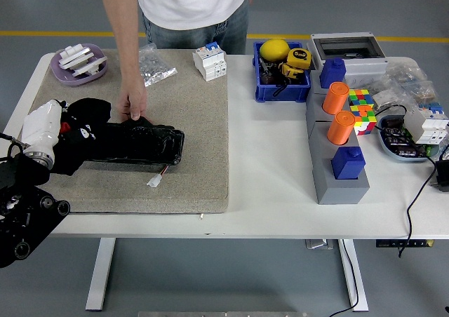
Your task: Pick the rag up,wipe the panel,place it on the desk
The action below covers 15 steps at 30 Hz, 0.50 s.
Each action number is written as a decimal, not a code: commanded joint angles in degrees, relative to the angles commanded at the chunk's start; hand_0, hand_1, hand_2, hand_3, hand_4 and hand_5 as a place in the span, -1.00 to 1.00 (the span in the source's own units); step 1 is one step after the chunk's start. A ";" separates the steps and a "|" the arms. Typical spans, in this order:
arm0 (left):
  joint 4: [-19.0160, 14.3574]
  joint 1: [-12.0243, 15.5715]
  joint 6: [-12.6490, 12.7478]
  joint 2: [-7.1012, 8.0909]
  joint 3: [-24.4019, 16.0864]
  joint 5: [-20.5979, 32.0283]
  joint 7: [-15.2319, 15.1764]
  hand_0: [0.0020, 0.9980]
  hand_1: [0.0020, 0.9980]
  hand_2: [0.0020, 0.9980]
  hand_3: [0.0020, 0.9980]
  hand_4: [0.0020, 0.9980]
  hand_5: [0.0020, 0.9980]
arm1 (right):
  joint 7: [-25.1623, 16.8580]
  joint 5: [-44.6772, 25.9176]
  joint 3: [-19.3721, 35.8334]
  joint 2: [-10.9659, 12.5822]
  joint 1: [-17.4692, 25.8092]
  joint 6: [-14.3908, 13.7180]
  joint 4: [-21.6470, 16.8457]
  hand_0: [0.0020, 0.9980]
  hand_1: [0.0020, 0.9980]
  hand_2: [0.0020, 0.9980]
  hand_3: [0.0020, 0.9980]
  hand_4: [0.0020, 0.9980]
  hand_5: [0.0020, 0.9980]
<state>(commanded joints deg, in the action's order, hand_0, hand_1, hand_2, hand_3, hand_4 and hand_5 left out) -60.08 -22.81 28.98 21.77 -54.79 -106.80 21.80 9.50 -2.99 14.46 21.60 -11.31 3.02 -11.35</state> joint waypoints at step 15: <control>-2.49 0.41 0.02 -1.60 1.96 -0.13 0.13 -0.46 -0.62 -0.12 -0.17 -0.44 -1.00 | 0.12 0.50 0.28 0.10 -0.04 -0.05 -0.01 0.42 0.09 0.29 0.28 1.00 0.15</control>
<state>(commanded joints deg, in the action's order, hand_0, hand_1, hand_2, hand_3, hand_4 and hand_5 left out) -62.57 -22.40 28.99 20.17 -52.83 -106.93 21.93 9.62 -2.49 14.74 21.69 -11.35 2.97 -11.35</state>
